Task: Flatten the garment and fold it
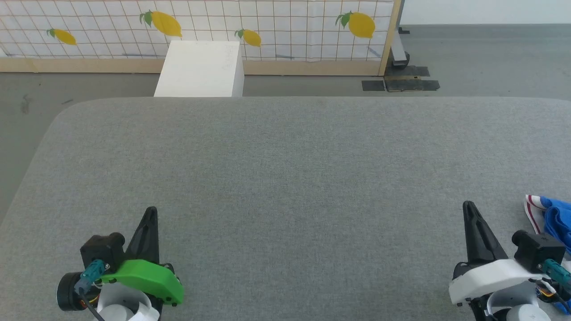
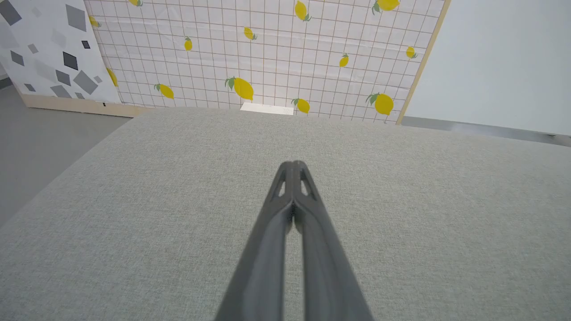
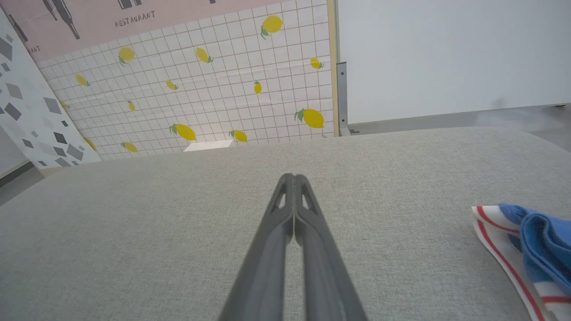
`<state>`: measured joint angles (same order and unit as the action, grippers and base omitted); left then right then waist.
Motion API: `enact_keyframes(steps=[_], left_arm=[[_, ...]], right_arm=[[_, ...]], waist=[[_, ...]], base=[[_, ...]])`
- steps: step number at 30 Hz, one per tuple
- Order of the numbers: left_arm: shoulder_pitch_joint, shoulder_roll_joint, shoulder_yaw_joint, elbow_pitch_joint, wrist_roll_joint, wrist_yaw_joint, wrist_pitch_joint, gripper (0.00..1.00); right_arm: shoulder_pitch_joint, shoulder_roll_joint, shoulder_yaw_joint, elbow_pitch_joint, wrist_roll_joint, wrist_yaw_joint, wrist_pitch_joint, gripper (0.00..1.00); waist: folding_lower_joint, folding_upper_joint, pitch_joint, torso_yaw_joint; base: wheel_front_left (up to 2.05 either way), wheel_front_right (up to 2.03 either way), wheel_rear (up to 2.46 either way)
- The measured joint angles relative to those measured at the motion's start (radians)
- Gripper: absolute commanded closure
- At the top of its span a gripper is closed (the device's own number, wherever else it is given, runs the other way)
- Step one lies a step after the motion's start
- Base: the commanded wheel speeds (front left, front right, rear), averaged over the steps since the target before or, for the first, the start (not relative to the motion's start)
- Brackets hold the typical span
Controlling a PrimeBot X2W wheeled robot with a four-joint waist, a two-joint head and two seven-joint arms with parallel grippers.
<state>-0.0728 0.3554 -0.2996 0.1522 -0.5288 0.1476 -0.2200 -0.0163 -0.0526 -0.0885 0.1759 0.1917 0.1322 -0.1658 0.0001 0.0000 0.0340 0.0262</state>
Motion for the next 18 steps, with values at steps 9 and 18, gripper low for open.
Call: enact_keyframes(steps=[9, 18], left_arm=[[0.001, -0.018, 0.019, -0.007, 0.022, -0.007, 0.016, 1.0], [0.002, -0.042, 0.039, -0.02, 0.068, -0.016, 0.032, 1.0]], right_arm=[[0.0, 0.0, 0.004, -0.009, -0.008, 0.0, 0.011, 1.0], [0.0, 0.0, 0.012, -0.02, -0.019, 0.0, 0.022, 1.0]], waist=[[0.0, 0.0, -0.002, -0.002], [0.0, 0.0, -0.005, -0.004]], base=[[0.0, 0.0, 0.0], [0.0, 0.0, 0.0]])
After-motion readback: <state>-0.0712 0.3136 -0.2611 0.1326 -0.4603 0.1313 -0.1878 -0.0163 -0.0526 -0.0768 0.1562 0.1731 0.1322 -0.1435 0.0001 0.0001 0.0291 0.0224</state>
